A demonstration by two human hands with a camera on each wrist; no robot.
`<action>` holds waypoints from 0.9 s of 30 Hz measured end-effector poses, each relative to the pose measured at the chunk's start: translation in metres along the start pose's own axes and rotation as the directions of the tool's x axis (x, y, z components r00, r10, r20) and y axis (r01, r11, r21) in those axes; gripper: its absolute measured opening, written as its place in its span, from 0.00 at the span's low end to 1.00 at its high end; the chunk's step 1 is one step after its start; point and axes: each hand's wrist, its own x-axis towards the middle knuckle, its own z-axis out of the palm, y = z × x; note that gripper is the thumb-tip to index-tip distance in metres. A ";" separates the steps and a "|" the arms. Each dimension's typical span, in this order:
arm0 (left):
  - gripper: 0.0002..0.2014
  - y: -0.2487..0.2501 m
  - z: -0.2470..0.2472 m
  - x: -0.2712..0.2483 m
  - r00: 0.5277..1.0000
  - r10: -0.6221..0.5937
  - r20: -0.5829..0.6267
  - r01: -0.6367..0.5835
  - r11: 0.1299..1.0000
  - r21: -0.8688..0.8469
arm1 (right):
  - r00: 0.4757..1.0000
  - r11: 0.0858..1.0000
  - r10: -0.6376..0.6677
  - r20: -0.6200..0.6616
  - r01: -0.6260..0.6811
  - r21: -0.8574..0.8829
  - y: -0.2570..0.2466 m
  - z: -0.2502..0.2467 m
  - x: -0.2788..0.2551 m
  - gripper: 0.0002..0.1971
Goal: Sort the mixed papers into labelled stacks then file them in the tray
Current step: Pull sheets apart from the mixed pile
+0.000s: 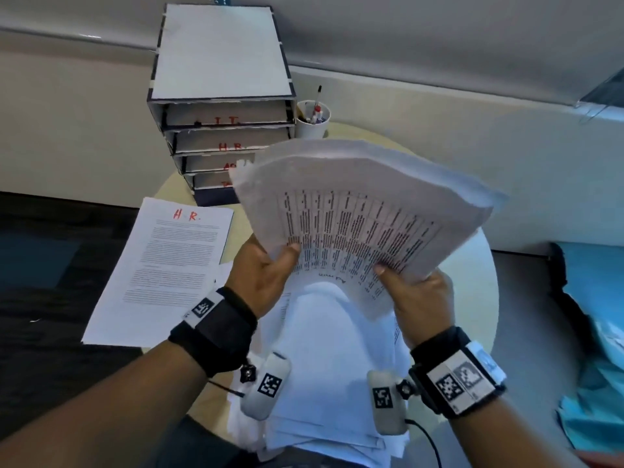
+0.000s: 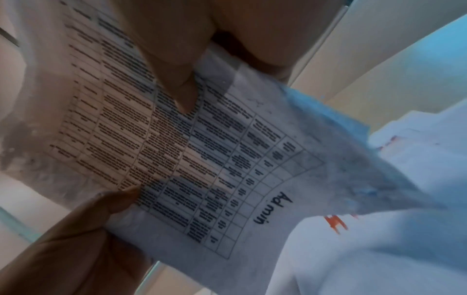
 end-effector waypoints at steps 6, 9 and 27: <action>0.14 -0.020 -0.003 -0.014 0.992 -0.117 0.056 0.112 0.990 0.081 | 0.985 0.985 0.140 0.100 -0.149 0.089 0.011 -0.002 -0.010 0.08; 0.16 -0.026 0.003 -0.012 0.981 -0.176 0.088 0.168 0.982 0.087 | 0.974 0.959 0.207 0.089 -0.220 0.177 0.012 0.001 -0.011 0.09; 0.09 0.086 0.019 0.027 0.791 0.131 0.597 -0.600 0.357 0.716 | 0.660 0.234 -0.570 0.489 0.701 -0.674 -0.084 -0.068 -0.004 0.26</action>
